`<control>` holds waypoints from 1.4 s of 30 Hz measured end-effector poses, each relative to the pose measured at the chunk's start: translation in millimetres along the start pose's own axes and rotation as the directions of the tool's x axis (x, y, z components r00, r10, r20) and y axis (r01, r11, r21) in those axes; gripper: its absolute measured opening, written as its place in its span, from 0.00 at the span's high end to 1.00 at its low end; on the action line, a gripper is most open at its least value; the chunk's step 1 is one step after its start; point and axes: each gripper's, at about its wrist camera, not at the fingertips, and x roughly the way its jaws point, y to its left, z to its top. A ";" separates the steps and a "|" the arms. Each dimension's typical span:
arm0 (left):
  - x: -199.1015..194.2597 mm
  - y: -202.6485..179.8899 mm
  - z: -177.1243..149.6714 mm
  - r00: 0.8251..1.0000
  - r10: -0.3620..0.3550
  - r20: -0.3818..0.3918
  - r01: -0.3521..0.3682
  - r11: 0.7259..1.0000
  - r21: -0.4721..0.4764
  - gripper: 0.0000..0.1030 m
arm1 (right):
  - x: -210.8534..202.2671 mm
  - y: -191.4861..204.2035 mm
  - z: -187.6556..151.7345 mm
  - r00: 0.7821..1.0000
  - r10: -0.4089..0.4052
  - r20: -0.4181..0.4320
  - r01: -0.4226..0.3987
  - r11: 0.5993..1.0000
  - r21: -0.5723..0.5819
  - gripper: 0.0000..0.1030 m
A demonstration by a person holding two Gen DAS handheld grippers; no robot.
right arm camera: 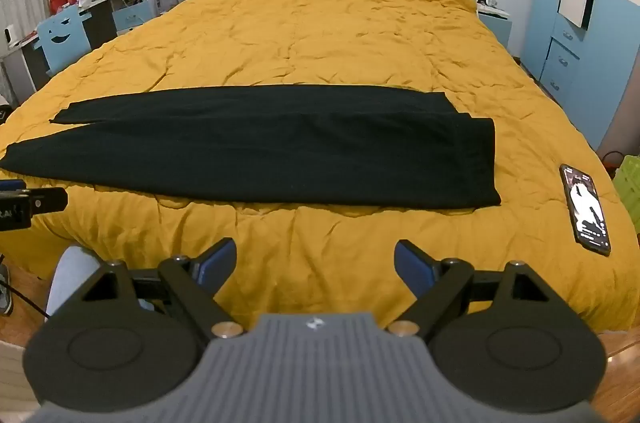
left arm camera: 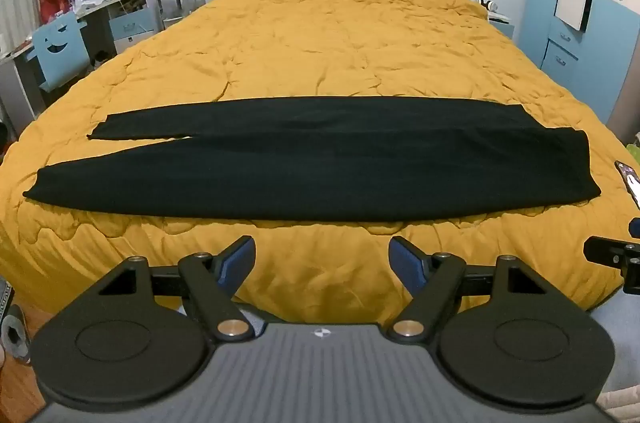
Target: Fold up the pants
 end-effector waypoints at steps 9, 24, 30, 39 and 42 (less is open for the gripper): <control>-1.0 0.9 0.5 1.000 -0.001 -0.008 0.001 1.000 -0.012 0.14 | 0.9 -0.8 -1.9 1.000 0.004 -0.004 -0.004 1.000 -0.002 0.20; -1.6 -0.2 -0.2 1.000 -0.008 -0.016 0.007 1.000 -0.012 0.14 | -0.2 -0.5 -0.3 1.000 -0.010 -0.008 0.010 1.000 0.000 0.20; -0.2 2.7 1.3 1.000 -0.008 -0.015 0.008 1.000 -0.012 0.14 | -0.7 -1.1 0.1 1.000 -0.009 -0.007 0.009 1.000 0.001 0.20; -0.2 3.0 1.3 1.000 -0.009 -0.016 0.009 1.000 -0.014 0.14 | -0.9 -0.9 -0.2 1.000 -0.010 -0.007 0.010 1.000 0.000 0.20; 0.6 3.2 0.7 1.000 -0.008 -0.018 0.008 1.000 -0.014 0.14 | -1.0 -0.9 -0.2 1.000 -0.011 -0.008 0.011 1.000 0.000 0.20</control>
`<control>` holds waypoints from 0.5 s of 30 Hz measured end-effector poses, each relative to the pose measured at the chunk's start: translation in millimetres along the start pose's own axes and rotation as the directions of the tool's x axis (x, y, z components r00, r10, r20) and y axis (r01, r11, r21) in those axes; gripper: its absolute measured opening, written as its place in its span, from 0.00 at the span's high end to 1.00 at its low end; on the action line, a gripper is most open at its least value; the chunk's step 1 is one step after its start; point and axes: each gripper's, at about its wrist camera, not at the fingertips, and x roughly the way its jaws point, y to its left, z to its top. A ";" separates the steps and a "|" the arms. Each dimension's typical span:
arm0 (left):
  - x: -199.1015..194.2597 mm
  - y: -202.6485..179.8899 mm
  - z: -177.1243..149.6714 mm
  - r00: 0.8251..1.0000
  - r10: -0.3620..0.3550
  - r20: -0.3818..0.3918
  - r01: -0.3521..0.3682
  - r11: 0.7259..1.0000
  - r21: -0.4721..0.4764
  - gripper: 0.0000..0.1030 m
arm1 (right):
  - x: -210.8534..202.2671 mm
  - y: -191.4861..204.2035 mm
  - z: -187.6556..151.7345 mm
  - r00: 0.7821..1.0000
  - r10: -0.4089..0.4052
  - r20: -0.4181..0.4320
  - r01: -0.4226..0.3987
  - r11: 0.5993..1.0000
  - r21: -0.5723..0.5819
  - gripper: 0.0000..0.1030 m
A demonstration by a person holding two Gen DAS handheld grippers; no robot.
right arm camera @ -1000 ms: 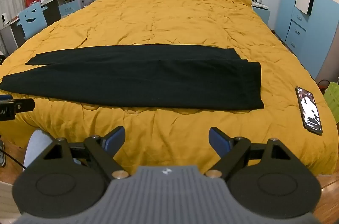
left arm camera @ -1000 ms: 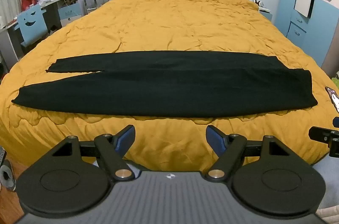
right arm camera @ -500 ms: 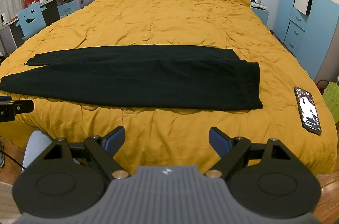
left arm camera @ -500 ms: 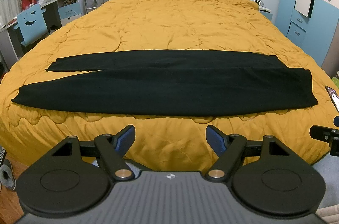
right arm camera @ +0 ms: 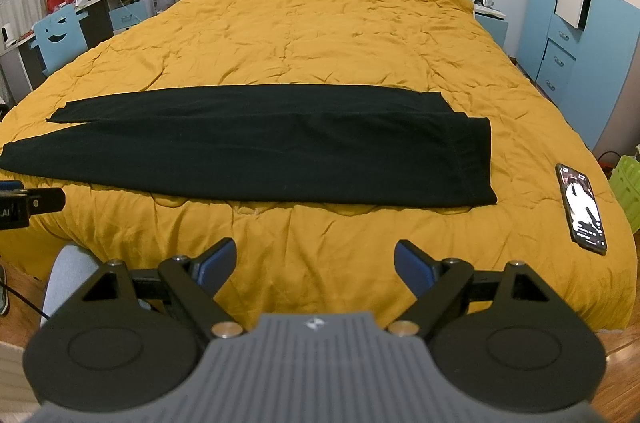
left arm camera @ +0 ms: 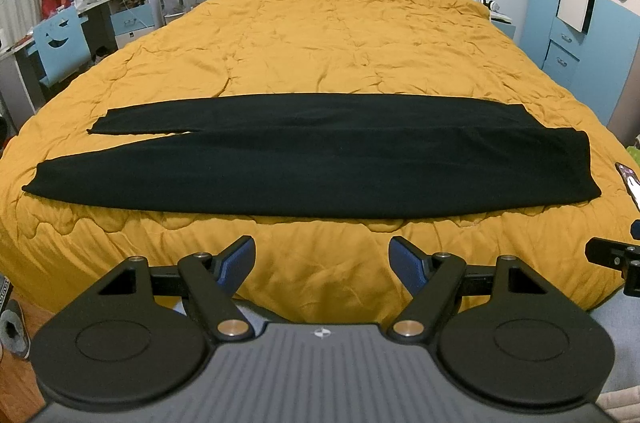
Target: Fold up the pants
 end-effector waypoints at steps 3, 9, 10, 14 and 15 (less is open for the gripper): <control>-0.1 -0.2 0.3 1.000 0.000 0.000 0.000 1.000 0.000 0.14 | 0.0 0.0 -0.1 1.000 0.000 0.001 0.000 1.000 0.000 0.20; -0.1 0.0 0.4 1.000 0.000 0.000 0.000 1.000 -0.001 0.14 | 0.0 0.1 -0.1 1.000 0.000 0.000 0.000 1.000 0.000 0.20; -0.1 0.0 0.5 1.000 0.000 0.000 0.000 1.000 -0.001 0.14 | -0.1 0.2 -0.2 1.000 0.000 0.000 0.000 1.000 -0.001 0.20; 1.3 0.1 -0.9 1.000 0.001 0.002 -0.001 1.000 -0.004 0.14 | 0.0 0.4 -0.4 1.000 0.000 0.001 0.000 1.000 -0.002 0.20; 0.2 1.0 -0.7 1.000 0.001 0.002 -0.001 1.000 -0.003 0.14 | 0.0 0.4 -0.3 1.000 0.000 0.001 0.000 1.000 -0.001 0.20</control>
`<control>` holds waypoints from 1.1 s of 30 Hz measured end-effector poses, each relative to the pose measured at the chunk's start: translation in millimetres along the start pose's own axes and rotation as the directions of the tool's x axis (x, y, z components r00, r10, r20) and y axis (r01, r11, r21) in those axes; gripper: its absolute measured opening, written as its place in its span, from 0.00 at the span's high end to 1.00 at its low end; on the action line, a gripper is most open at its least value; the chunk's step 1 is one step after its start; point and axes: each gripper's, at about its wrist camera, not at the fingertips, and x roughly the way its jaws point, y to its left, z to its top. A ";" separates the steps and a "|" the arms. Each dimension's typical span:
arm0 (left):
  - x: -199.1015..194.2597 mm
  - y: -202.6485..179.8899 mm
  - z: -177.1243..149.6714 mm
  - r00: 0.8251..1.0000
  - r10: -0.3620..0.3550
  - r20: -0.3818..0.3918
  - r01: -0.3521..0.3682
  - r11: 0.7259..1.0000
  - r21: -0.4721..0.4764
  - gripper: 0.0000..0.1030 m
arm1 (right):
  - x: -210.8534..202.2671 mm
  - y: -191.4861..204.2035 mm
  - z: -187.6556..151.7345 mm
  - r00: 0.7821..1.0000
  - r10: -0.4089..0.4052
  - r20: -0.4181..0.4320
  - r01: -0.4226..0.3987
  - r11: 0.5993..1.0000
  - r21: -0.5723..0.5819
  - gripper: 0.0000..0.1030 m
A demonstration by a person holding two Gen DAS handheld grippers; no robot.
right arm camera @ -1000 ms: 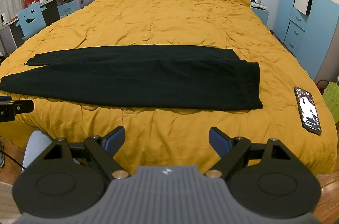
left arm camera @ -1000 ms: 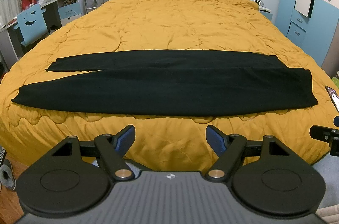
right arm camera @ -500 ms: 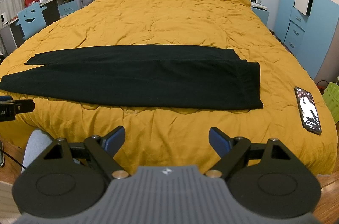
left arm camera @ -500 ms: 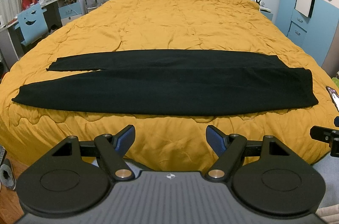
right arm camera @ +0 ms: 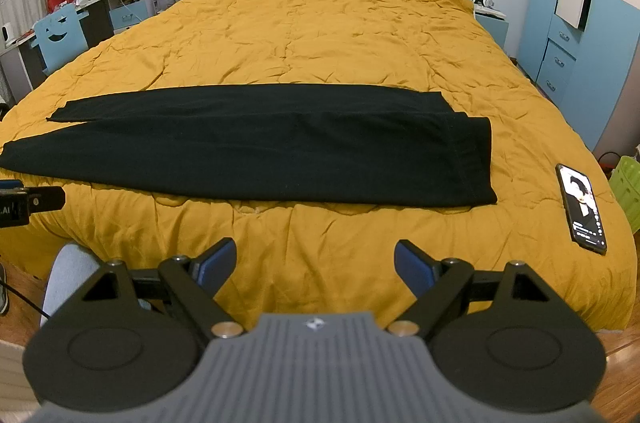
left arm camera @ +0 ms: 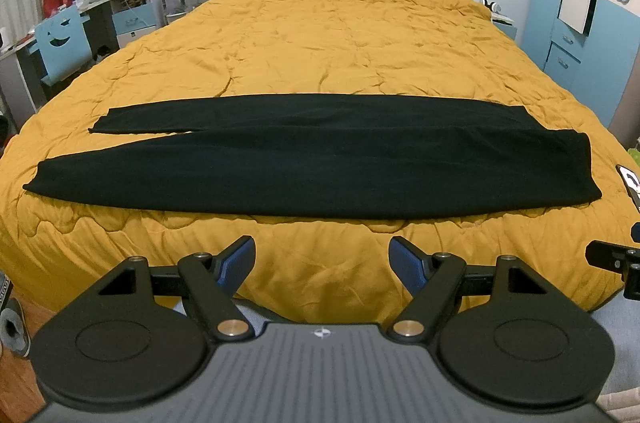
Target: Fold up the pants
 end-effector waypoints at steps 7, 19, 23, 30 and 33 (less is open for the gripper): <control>0.2 1.0 -0.2 1.000 0.001 0.001 -0.001 1.000 -0.001 0.14 | -0.1 0.0 -0.2 1.000 0.000 0.000 0.000 1.000 0.000 0.20; 0.3 4.6 -3.6 1.000 0.001 0.000 -0.001 1.000 -0.004 0.14 | 0.1 0.2 -0.3 1.000 -0.001 0.000 0.001 1.000 -0.001 0.20; 0.2 5.0 -3.8 1.000 0.001 0.000 -0.001 1.000 -0.003 0.14 | 0.1 0.2 -0.3 1.000 -0.001 -0.001 0.001 1.000 -0.001 0.20; 0.2 4.6 -3.4 1.000 0.002 0.000 -0.002 1.000 -0.004 0.14 | -0.4 0.9 -1.1 1.000 -0.001 -0.002 0.001 1.000 -0.006 0.20; 0.0 5.6 -3.2 1.000 0.002 0.000 -0.002 1.000 -0.004 0.14 | -0.4 0.9 -1.0 1.000 -0.001 -0.003 0.001 1.000 -0.005 0.20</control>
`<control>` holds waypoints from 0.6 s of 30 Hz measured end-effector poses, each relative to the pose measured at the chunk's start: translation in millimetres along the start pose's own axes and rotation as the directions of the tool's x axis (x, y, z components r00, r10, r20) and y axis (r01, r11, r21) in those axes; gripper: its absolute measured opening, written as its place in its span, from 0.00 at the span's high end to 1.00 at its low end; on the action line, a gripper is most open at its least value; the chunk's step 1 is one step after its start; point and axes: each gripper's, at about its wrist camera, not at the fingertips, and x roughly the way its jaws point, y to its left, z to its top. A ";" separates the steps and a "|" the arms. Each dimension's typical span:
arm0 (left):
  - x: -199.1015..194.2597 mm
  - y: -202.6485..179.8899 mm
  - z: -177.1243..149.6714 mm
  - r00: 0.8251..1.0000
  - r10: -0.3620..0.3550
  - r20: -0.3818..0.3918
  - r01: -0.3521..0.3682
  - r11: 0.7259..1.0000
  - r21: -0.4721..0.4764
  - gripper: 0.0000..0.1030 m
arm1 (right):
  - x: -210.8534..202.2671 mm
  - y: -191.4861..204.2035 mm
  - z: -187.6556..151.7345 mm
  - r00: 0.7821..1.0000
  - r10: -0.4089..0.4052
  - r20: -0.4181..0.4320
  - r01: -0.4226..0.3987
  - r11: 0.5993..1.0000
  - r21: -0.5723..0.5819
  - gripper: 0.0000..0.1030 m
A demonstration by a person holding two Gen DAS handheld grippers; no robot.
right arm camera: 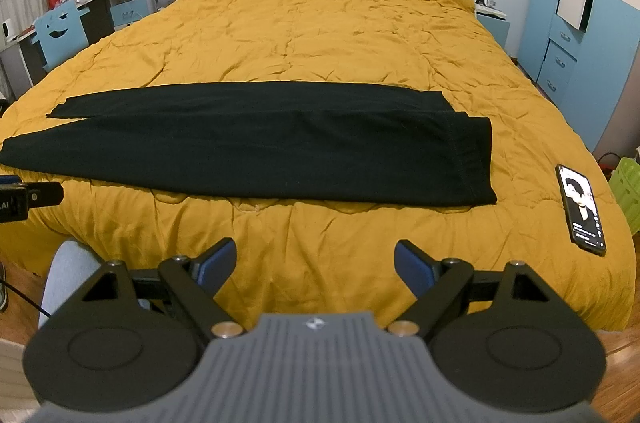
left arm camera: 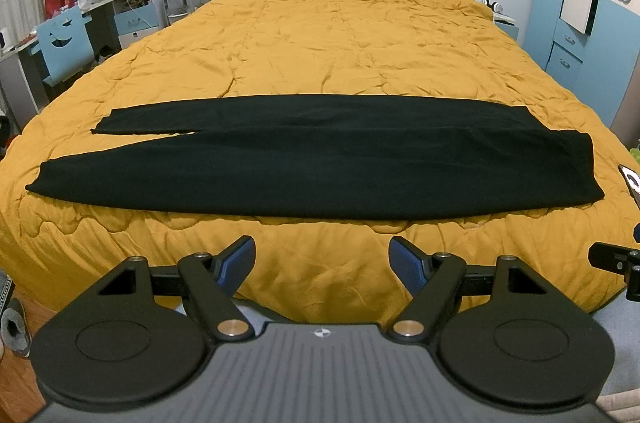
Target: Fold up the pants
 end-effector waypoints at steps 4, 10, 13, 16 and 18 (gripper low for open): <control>-0.1 0.5 -0.2 1.000 0.001 0.000 -0.001 1.000 0.000 0.14 | 0.0 0.2 -0.1 1.000 -0.001 0.000 0.001 1.000 0.000 0.20; 0.4 0.6 -0.3 1.000 0.003 -0.003 -0.003 1.000 0.002 0.14 | 0.9 1.0 0.1 1.000 -0.003 -0.004 0.003 1.000 -0.006 0.20; 0.1 5.2 1.7 1.000 0.005 -0.008 -0.005 1.000 -0.005 0.14 | 1.8 0.9 1.5 1.000 -0.004 -0.007 0.004 1.000 -0.008 0.20; 1.6 9.5 4.3 1.000 0.010 -0.007 -0.010 1.000 -0.003 0.14 | 4.7 -0.2 4.5 1.000 -0.010 -0.013 0.010 1.000 -0.014 0.20; 3.9 12.3 6.3 1.000 0.017 -0.011 -0.017 1.000 -0.001 0.14 | 7.9 -0.3 6.3 1.000 -0.014 -0.019 0.013 1.000 -0.018 0.20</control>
